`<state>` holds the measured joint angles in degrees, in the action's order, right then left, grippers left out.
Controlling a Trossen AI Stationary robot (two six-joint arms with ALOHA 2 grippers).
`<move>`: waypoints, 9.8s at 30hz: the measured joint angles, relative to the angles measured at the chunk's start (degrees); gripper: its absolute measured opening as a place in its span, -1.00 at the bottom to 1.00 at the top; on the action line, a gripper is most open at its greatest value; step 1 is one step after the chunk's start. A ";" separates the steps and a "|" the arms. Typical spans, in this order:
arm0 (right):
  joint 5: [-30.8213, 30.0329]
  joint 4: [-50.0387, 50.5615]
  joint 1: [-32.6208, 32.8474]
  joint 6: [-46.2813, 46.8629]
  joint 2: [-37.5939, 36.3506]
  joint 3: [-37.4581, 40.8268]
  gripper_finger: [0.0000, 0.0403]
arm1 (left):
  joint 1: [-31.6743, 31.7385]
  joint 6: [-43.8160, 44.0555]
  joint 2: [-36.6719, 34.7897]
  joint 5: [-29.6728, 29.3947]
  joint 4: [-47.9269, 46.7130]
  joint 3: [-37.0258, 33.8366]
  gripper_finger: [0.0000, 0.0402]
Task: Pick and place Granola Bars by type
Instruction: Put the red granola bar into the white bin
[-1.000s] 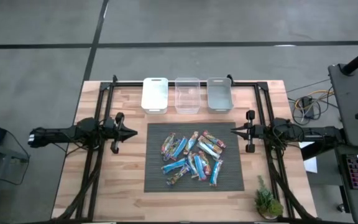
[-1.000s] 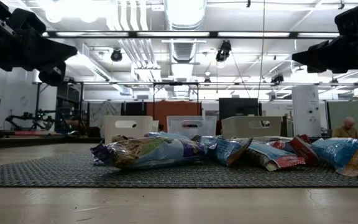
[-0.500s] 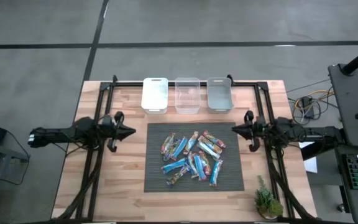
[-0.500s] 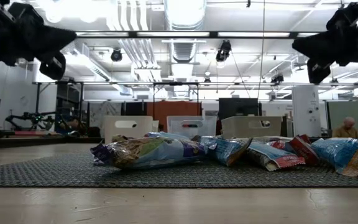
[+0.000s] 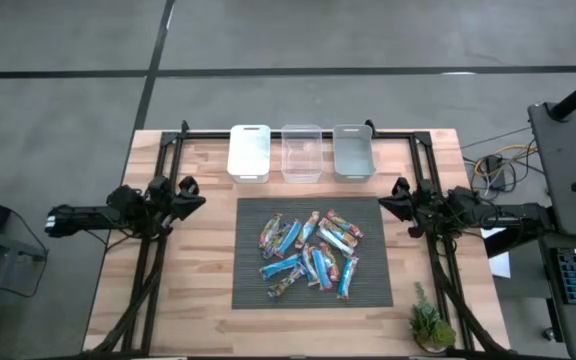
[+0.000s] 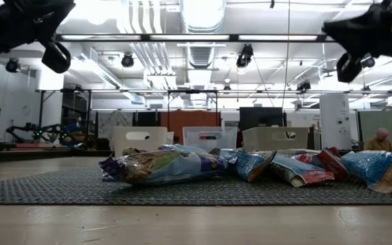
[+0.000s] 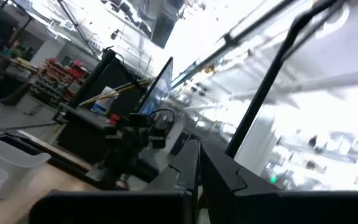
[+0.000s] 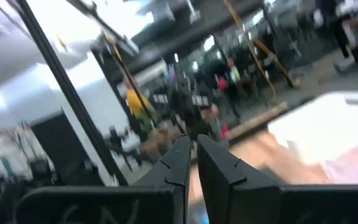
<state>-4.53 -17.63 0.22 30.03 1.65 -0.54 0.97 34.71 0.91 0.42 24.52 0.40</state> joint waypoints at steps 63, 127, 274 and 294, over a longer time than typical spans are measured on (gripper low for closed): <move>-2.33 50.73 0.01 -18.46 43.72 -74.02 -0.89 | 0.04 -19.16 43.68 -1.32 -45.81 67.67 -1.00; -1.01 59.30 0.02 -16.51 52.79 -73.83 -0.89 | 0.04 -18.84 54.15 0.96 -68.94 74.47 -1.00; -1.58 62.42 0.01 -15.47 54.69 -73.81 -0.89 | 0.68 23.28 116.21 -10.51 -83.88 92.13 -0.17; -1.56 62.42 0.01 -15.68 54.69 -73.81 -0.89 | 0.74 22.42 117.92 -10.62 -85.52 92.13 -0.17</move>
<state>-6.09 44.80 0.23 14.35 56.34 -74.35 1.72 57.12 118.83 -10.20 -61.00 92.53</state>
